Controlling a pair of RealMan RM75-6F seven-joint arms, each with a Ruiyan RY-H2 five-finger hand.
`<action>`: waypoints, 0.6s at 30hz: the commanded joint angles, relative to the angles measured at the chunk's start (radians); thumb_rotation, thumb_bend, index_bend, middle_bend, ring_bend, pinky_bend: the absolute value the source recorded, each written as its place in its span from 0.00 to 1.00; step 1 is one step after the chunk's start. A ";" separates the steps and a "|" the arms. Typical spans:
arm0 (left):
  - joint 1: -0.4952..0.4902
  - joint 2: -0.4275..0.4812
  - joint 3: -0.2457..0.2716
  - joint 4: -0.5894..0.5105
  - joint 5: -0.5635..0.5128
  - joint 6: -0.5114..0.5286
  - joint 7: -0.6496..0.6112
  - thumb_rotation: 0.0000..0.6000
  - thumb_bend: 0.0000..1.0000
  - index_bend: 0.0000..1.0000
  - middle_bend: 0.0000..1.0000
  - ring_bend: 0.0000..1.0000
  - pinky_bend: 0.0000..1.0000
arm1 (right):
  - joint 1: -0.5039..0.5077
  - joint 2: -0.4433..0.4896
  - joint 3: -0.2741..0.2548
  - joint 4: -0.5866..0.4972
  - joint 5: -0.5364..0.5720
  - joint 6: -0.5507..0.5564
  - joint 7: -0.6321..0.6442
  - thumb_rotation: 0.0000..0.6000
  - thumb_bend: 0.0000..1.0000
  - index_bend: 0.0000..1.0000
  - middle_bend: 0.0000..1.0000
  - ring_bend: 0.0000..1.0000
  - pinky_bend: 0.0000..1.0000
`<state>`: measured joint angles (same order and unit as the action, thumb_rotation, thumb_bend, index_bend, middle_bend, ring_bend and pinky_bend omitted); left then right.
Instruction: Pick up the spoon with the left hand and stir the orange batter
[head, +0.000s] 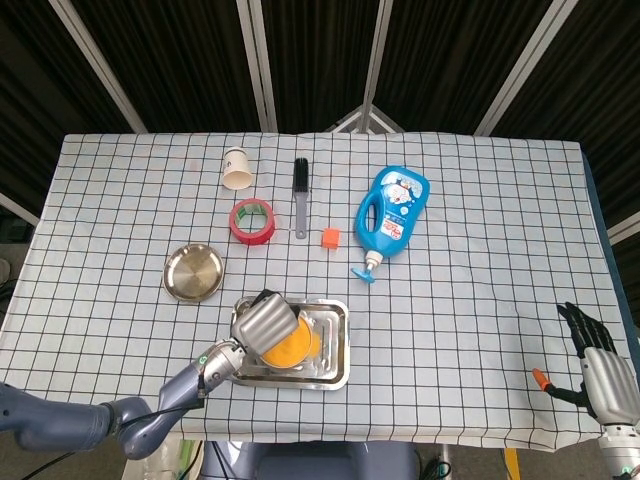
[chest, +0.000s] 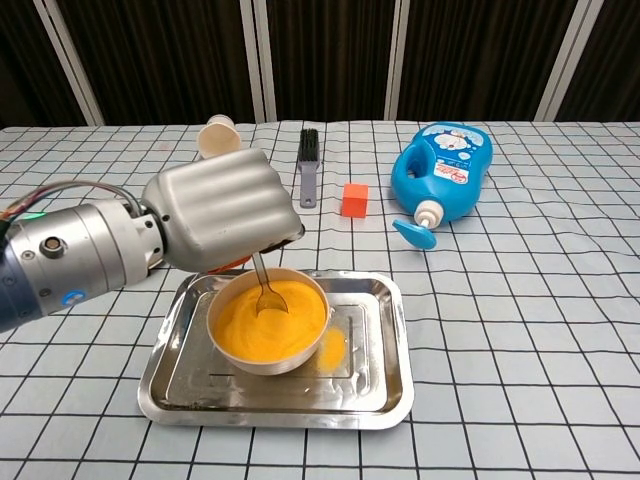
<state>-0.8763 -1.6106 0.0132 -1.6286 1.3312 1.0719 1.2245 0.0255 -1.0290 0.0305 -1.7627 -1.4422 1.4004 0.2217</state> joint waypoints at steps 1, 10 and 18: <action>0.009 0.005 -0.002 -0.022 0.007 0.009 -0.017 1.00 0.73 0.79 1.00 1.00 1.00 | 0.000 0.000 0.000 0.000 0.000 0.000 0.000 1.00 0.31 0.00 0.00 0.00 0.00; 0.020 0.028 -0.009 -0.071 0.032 0.022 -0.036 1.00 0.73 0.79 1.00 1.00 1.00 | 0.000 0.000 0.000 0.000 0.000 0.001 -0.002 1.00 0.31 0.00 0.00 0.00 0.00; 0.025 0.061 -0.011 -0.107 0.051 0.020 -0.029 1.00 0.73 0.79 1.00 1.00 1.00 | 0.000 0.000 0.000 0.000 0.001 -0.001 -0.005 1.00 0.31 0.00 0.00 0.00 0.00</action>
<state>-0.8520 -1.5527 0.0021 -1.7321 1.3801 1.0920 1.1936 0.0256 -1.0292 0.0300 -1.7630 -1.4407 1.3994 0.2168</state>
